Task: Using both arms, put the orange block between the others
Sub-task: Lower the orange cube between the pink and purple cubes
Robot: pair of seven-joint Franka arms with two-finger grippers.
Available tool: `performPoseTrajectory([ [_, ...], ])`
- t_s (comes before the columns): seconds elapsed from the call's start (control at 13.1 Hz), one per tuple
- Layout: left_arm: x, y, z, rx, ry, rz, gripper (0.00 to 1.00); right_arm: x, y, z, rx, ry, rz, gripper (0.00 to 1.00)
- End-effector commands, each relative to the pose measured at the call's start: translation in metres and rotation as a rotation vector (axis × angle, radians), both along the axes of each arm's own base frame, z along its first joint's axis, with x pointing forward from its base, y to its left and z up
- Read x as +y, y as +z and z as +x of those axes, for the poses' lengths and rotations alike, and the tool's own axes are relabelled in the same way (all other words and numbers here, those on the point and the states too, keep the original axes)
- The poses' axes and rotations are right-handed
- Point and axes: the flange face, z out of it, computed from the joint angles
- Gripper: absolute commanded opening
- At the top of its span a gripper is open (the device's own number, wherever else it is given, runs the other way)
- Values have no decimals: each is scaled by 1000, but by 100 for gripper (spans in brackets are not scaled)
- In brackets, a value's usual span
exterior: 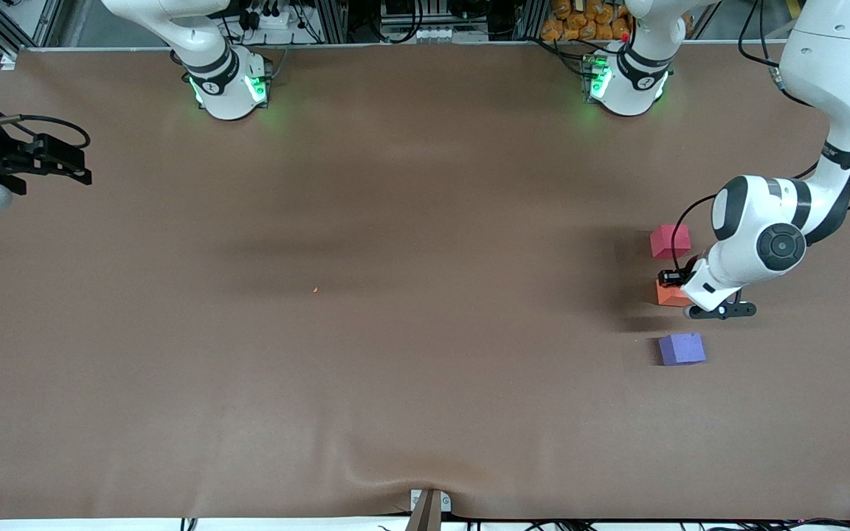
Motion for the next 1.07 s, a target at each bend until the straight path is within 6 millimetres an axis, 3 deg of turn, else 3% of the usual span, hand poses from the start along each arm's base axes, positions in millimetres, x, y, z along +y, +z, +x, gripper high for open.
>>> performPoseTrajectory([
  [0.0,0,-1,9,-19,-1,14,12,1,1,-1,-4,12,2,100],
  [0.08,0,-3,10,-19,-1,12,42,1,1,-1,-4,12,2,100],
  [0.15,0,1,13,-27,1,13,99,1,1,-1,-4,12,2,100],
  [0.31,1,16,24,-53,5,20,100,1,1,-1,-4,12,2,100],
  [0.46,1,51,40,-94,4,35,100,1,2,-1,-6,12,2,100],
  [0.61,-16,109,60,-115,-15,56,100,0,3,-2,-6,11,-3,100],
  [0.76,-39,186,82,-107,-33,71,100,-1,21,-2,-41,9,-6,100],
  [0.99,-47,295,90,-166,-21,64,100,-4,35,-12,-13,7,-7,100],
])
